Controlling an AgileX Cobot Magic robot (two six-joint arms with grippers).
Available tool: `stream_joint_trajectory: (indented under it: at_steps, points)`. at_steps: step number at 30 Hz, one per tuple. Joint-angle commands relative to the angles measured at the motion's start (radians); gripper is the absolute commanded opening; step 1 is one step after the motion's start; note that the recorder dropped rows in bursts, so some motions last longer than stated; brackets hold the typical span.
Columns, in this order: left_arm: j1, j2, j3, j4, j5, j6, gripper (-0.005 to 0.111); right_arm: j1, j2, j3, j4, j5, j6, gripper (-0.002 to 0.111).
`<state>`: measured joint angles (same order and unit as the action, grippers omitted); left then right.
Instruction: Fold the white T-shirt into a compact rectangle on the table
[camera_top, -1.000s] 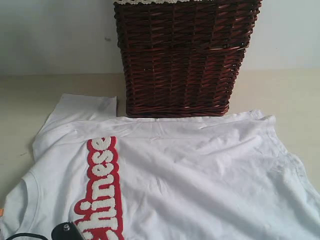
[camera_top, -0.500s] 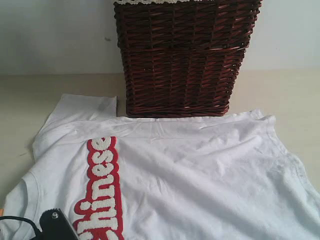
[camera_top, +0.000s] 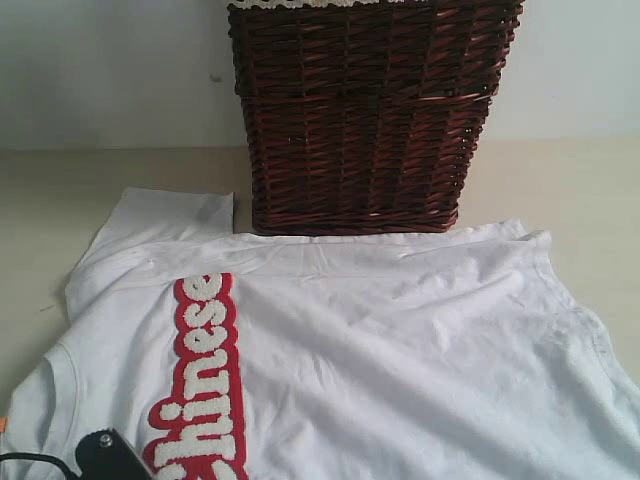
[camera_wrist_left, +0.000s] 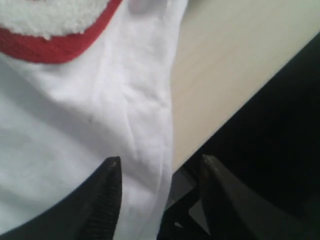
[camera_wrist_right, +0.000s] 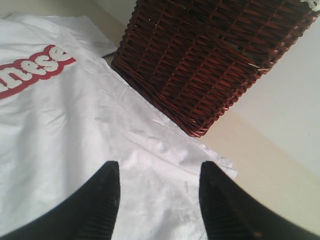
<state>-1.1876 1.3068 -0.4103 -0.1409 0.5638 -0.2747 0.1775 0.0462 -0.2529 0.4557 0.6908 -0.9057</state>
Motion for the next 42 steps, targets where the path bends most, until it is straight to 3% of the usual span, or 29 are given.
stream_joint_trajectory:
  at_steps: [1,5,7,13,19,32,35,42]
  points:
    - [0.002,0.008,0.039,0.014,-0.118,0.009,0.049,-0.003,-0.004,0.006,0.009,-0.006,0.003,0.049]
    - [0.002,0.058,0.057,0.025,-0.153,0.009,0.047,-0.003,-0.004,0.006,0.009,-0.006,0.003,0.049]
    - [0.002,0.088,0.057,0.029,-0.156,0.009,0.041,-0.003,-0.004,0.006,0.009,-0.006,0.003,0.049]
    - [0.002,0.147,0.057,0.034,-0.163,0.009,-0.001,-0.003,-0.004,0.006,0.009,-0.006,0.003,0.049]
    - [0.002,0.143,0.057,0.051,-0.163,0.012,0.0,-0.003,-0.004,0.006,0.009,-0.006,0.003,0.049]
    - [0.006,0.143,0.003,0.279,-0.103,0.006,0.0,-0.003,-0.004,0.006,0.009,-0.006,0.003,0.049]
    - [0.054,0.143,0.001,0.313,-0.103,0.004,0.0,-0.003,-0.004,0.006,0.009,-0.006,0.003,0.049]
    - [0.252,0.143,-0.058,0.549,-0.103,-0.114,0.0,-0.003,-0.004,0.006,0.009,-0.006,0.003,0.049]
